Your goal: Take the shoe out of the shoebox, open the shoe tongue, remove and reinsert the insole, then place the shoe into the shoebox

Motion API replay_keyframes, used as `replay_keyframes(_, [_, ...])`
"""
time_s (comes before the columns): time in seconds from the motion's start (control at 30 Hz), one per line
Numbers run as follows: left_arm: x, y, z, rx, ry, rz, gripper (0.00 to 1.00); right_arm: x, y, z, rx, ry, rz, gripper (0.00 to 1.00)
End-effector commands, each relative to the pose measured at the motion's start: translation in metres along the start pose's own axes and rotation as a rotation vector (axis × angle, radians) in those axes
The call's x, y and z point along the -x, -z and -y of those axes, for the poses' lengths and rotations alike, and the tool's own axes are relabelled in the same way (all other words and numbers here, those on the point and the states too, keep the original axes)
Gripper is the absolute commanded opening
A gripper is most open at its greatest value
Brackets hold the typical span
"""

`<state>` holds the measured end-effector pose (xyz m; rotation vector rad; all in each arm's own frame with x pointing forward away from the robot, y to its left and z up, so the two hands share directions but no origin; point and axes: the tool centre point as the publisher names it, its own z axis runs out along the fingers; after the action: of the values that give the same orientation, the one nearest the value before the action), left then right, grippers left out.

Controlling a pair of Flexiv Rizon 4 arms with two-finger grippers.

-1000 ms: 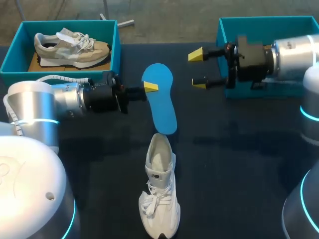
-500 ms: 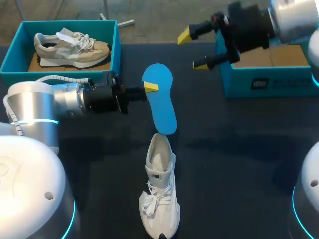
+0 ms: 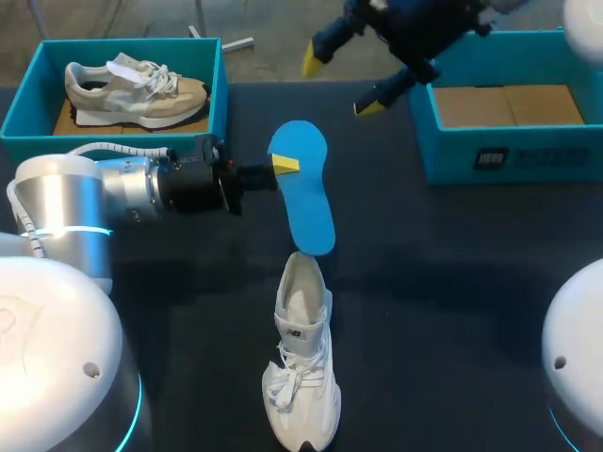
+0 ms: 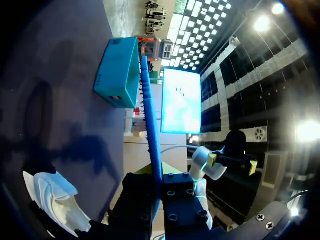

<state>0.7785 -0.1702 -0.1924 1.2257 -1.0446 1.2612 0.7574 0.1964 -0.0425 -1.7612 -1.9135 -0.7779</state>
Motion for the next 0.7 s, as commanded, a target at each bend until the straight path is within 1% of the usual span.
replay_keyframes(0.03, [-0.001,0.001,-0.001,0.001,0.001,0.003,0.0,-0.014,-0.017,-0.005,-0.004,-0.01,0.38,1.0])
replay_keyframes(0.17, [-0.001,0.001,-0.001,0.001,0.001,0.003,0.0,-0.021,-0.026,-0.003,0.009,-0.009,0.415,1.0])
replay_keyframes(0.23, [-0.001,0.001,-0.001,0.001,0.001,0.003,0.0,-0.026,-0.031,-0.002,0.002,-0.011,0.456,1.0])
replay_keyframes(0.37, [-0.001,0.001,-0.001,0.001,0.001,0.003,0.0,-0.032,-0.039,0.0,-0.005,-0.008,0.489,1.0])
replay_keyframes(0.5, [-0.001,0.001,-0.001,0.001,0.001,0.003,0.0,-0.036,-0.044,0.003,-0.008,-0.014,0.52,1.0])
replay_keyframes(0.57, [-0.001,0.001,-0.001,0.001,0.001,0.003,0.0,-0.039,-0.046,0.005,-0.011,-0.027,0.554,1.0])
replay_keyframes(0.7, [-0.001,0.001,-0.001,0.001,0.001,0.003,0.0,-0.042,-0.05,0.008,-0.019,-0.028,0.576,1.0])
